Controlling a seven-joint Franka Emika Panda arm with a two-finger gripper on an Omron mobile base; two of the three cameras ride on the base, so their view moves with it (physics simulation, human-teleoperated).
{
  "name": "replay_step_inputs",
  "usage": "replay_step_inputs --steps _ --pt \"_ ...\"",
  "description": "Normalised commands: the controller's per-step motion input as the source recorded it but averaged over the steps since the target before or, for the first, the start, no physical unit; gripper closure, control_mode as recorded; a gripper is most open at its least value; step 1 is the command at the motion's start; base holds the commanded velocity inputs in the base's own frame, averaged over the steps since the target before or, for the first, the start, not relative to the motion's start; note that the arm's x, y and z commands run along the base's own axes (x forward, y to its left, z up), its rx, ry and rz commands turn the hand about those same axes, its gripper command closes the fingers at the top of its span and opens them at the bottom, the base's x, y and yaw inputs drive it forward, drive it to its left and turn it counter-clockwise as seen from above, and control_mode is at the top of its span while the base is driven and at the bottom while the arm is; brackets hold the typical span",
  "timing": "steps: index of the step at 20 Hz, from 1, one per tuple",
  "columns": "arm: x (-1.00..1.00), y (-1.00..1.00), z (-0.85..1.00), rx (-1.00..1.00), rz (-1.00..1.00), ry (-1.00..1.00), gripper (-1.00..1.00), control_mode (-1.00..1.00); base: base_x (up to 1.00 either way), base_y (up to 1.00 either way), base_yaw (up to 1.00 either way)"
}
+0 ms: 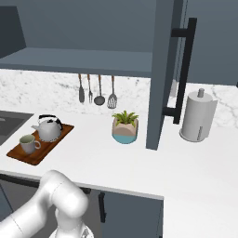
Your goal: Pick the kettle from the counter and place it on the tray. Then pick the mug from the cabinet and place it on the tray. Then close the cabinet doors.
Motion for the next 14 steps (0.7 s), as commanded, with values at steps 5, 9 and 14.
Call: replay_step_inputs --steps 5,9,14 --pt "-0.16 0.01 0.03 -0.15 0.0 -0.29 1.0 -1.0 0.0 0.0 0.0" --pt "-0.2 0.01 0.09 -0.02 0.0 -0.1 1.0 -1.0 0.0 0.0 0.0" --pt "-0.05 0.02 0.01 0.0 0.0 -0.01 1.0 -1.0 0.0 0.0 0.0"
